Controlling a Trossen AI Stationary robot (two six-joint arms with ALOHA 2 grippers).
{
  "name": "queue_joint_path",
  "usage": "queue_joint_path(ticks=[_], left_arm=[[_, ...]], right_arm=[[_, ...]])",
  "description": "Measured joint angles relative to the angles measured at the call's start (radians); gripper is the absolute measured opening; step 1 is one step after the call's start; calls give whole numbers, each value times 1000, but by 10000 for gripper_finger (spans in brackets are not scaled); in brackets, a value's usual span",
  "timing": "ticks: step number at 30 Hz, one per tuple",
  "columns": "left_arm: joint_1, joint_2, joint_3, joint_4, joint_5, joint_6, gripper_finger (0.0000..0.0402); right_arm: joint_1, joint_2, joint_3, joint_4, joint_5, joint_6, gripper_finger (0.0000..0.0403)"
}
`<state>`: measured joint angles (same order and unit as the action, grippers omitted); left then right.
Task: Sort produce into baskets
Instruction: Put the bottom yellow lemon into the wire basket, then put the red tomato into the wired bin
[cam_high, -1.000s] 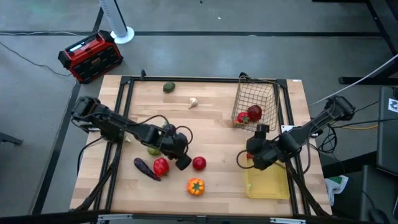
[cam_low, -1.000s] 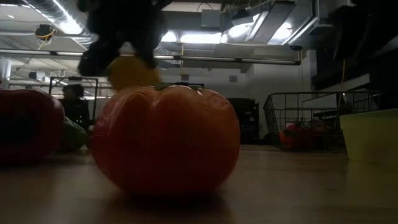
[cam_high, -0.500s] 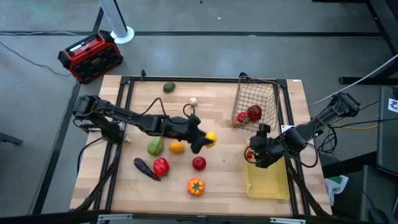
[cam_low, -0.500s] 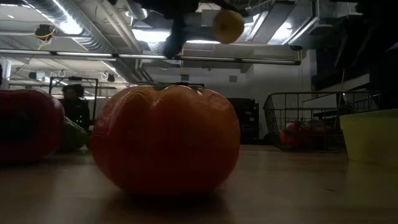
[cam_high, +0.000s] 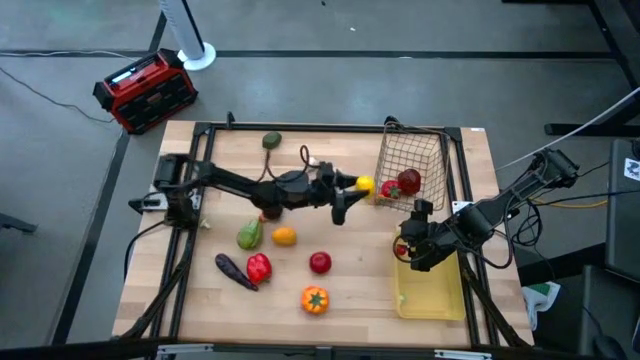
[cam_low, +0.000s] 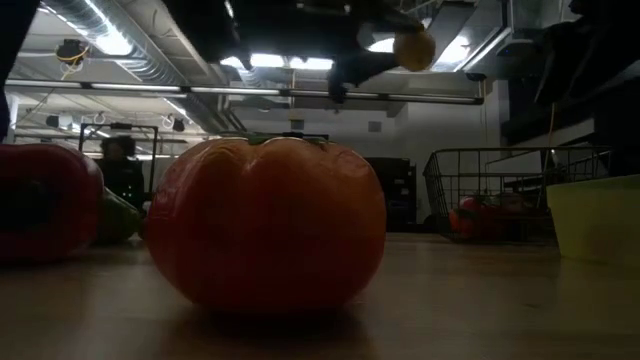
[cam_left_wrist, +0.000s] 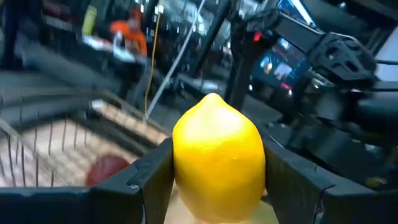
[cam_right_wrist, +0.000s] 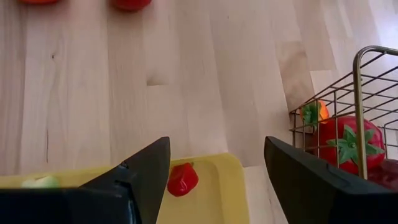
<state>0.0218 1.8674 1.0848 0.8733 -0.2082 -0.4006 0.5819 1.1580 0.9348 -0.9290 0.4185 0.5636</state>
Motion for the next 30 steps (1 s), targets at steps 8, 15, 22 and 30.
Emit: queue_joint_path(ticks=[8, 15, 22, 30], left_arm=[[55, 217, 222, 27, 1, 161, 215], [85, 326, 358, -72, 19, 171, 215], [98, 334, 389, -255, 24, 201, 248], [110, 333, 389, -264, 25, 201, 296]], right_arm=[[0, 0, 0, 9, 0, 0, 257], [0, 0, 0, 15, -21, 0, 257], [0, 0, 0, 16, -26, -4, 257], [0, 0, 1, 16, -25, -19, 257]])
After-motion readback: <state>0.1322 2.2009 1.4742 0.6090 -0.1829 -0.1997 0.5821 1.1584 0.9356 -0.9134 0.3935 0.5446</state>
